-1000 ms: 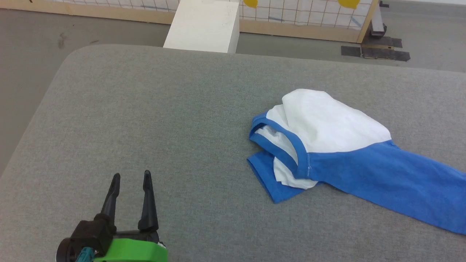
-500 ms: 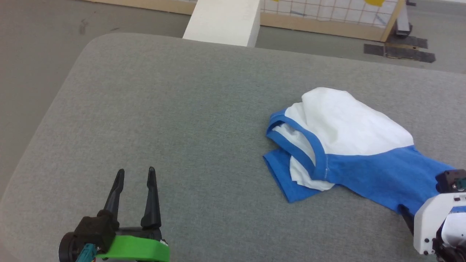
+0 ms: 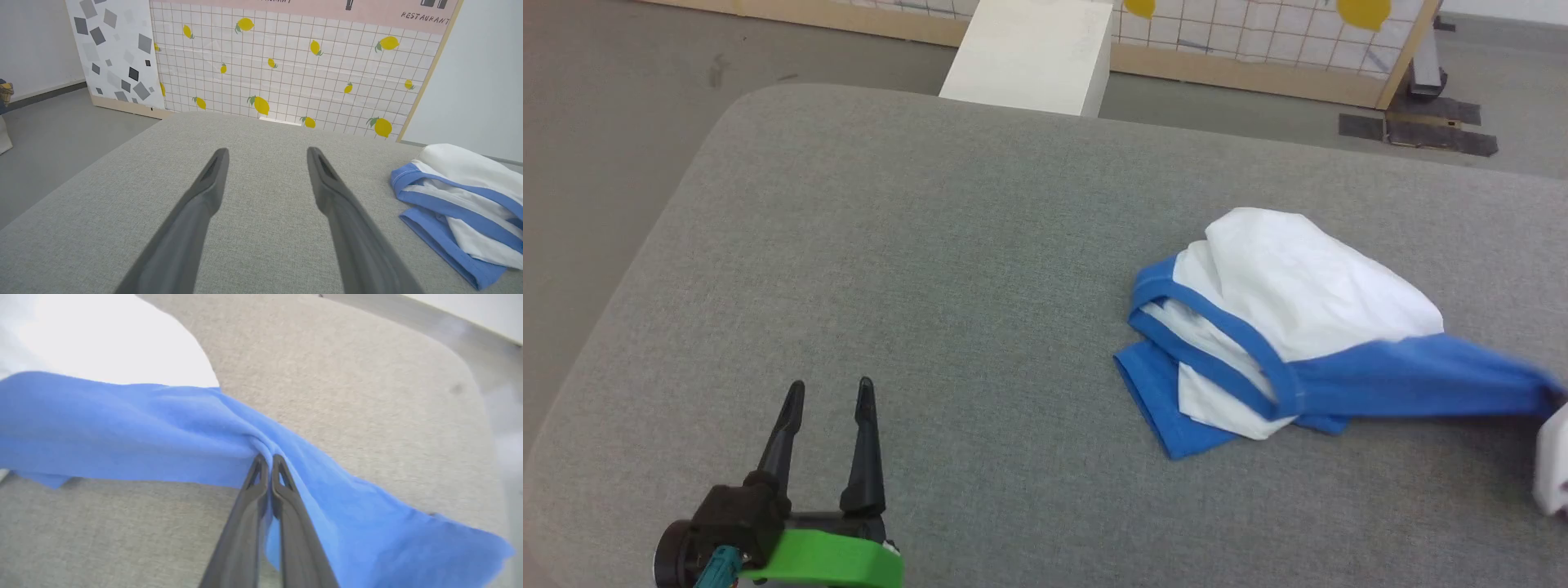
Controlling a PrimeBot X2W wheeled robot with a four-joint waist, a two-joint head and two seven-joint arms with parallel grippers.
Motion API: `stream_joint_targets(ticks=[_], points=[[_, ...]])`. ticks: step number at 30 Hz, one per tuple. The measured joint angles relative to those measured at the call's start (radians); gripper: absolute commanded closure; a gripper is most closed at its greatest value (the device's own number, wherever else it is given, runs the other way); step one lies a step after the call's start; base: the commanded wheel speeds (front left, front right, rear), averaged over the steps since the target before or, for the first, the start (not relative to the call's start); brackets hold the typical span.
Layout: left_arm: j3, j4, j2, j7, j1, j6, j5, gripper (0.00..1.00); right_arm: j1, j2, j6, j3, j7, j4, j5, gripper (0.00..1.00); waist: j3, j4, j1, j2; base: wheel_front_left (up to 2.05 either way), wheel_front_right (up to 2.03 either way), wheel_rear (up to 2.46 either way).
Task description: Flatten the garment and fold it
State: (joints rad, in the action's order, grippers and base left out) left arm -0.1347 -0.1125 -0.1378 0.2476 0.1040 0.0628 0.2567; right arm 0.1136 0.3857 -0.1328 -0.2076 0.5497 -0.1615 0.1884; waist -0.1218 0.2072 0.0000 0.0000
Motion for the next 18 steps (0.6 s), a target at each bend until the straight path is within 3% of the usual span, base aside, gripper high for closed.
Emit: stream_joint_targets(ticks=[4, 9, 14, 15, 16, 17, 18], points=[[-0.010, 0.000, -0.001, -0.001, 0.000, 0.000, 0.000, 0.00, 0.064, 0.113, 0.000, -0.069, -0.009, 0.017, -0.053, 1.00, 0.005, -0.007, 0.0000, 0.0000, 0.00, 0.00, 0.00], [-0.028, 0.003, -0.001, -0.006, -0.002, -0.003, 0.000, 0.00, 0.056, 0.178, 0.000, -0.224, -0.017, -0.075, -0.168, 1.00, -0.005, 0.013, 0.0001, 0.0000, 0.00, 0.00, 0.00], [-0.032, 0.007, -0.002, -0.008, -0.002, -0.004, 0.000, 0.00, -0.033, 0.148, 0.000, -0.306, -0.024, -0.180, -0.237, 1.00, -0.012, 0.040, 0.0001, 0.0000, 0.00, 0.00, 0.00], [-0.032, 0.008, -0.002, -0.009, -0.002, -0.004, 0.000, 0.00, -0.051, 0.131, 0.000, -0.312, -0.031, -0.201, -0.244, 0.96, -0.012, 0.045, 0.0000, 0.0000, 0.00, 0.00, 0.00], [-0.033, 0.008, -0.003, -0.009, -0.002, -0.004, 0.000, 0.00, -0.064, 0.116, 0.000, -0.318, -0.043, -0.219, -0.248, 0.59, -0.011, 0.049, 0.0000, 0.0000, 0.00, 0.00, 0.00], [-0.034, 0.008, -0.004, -0.010, -0.002, -0.004, 0.000, 0.00, -0.071, 0.105, 0.000, -0.324, -0.057, -0.229, -0.254, 0.00, -0.010, 0.051, 0.0000, 0.0000, 0.00, 0.00, 0.00], [-0.034, 0.008, -0.005, -0.014, -0.002, -0.003, 0.000, 0.00, -0.074, 0.093, 0.000, -0.331, -0.074, -0.241, -0.262, 0.00, -0.007, 0.052, 0.0000, 0.0000, 0.00, 0.00, 0.00]])
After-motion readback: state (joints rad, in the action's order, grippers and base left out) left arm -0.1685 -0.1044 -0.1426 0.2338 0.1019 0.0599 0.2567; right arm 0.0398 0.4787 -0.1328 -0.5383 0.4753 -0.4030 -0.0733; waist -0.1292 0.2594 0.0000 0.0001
